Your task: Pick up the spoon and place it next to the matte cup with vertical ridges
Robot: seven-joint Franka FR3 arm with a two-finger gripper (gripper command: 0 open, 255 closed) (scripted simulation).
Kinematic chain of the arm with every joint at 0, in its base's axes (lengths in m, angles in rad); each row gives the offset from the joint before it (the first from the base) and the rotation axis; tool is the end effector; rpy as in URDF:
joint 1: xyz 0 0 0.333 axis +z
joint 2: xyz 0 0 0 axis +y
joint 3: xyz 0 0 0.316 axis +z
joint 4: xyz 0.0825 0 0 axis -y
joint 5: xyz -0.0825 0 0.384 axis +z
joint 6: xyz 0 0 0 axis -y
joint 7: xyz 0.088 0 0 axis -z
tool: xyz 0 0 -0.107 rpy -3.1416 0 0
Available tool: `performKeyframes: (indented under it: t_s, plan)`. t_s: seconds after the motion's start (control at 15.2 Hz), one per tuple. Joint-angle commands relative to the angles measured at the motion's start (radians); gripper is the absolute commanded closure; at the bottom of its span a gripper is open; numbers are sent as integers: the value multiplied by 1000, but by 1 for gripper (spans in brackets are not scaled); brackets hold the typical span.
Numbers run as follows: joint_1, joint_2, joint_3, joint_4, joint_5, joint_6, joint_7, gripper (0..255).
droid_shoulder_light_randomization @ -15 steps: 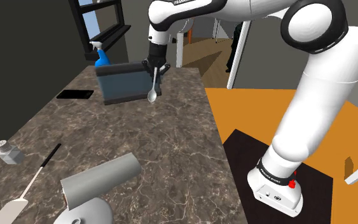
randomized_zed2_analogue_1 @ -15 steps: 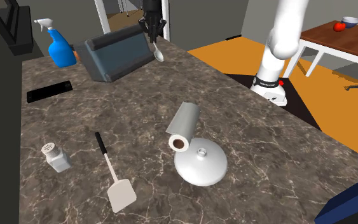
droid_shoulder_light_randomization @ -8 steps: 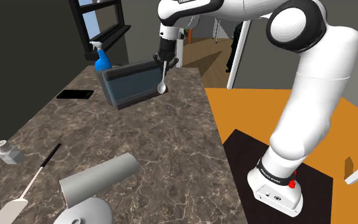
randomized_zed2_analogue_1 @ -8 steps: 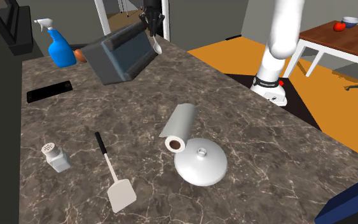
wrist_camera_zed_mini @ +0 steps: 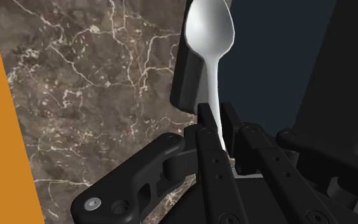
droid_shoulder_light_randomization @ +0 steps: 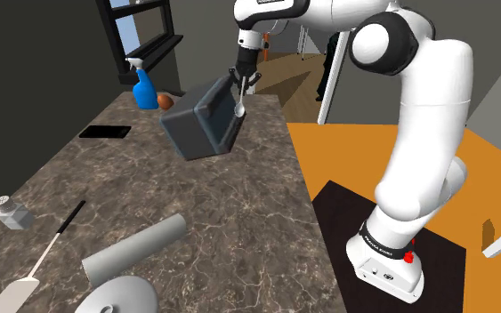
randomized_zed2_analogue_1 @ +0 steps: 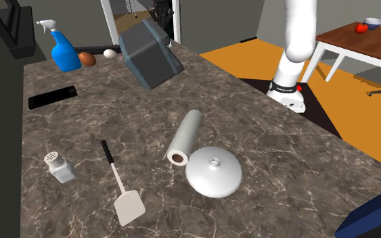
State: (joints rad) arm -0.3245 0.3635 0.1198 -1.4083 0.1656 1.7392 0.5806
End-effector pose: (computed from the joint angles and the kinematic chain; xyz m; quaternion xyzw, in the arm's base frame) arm 0.6532 -0.1327 0.4967 -0.9116 0.3977 0.0339 0.0979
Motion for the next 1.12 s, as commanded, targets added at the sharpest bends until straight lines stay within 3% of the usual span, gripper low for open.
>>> performKeyframes:
  t_s: [0.0,0.4,0.53,0.59,0.73,1.06]
  plan:
    - [-23,53,-12,81,-3,-38,-31,255]
    - [-86,262,-38,418,-13,-182,-104,255]
    - [-105,379,-44,615,-18,-268,-121,255]
    - [-113,483,-44,799,-22,-349,-123,255]
    - [-116,436,-45,687,-21,-285,-133,255]
    - [-118,385,-47,531,-18,-181,-150,255]
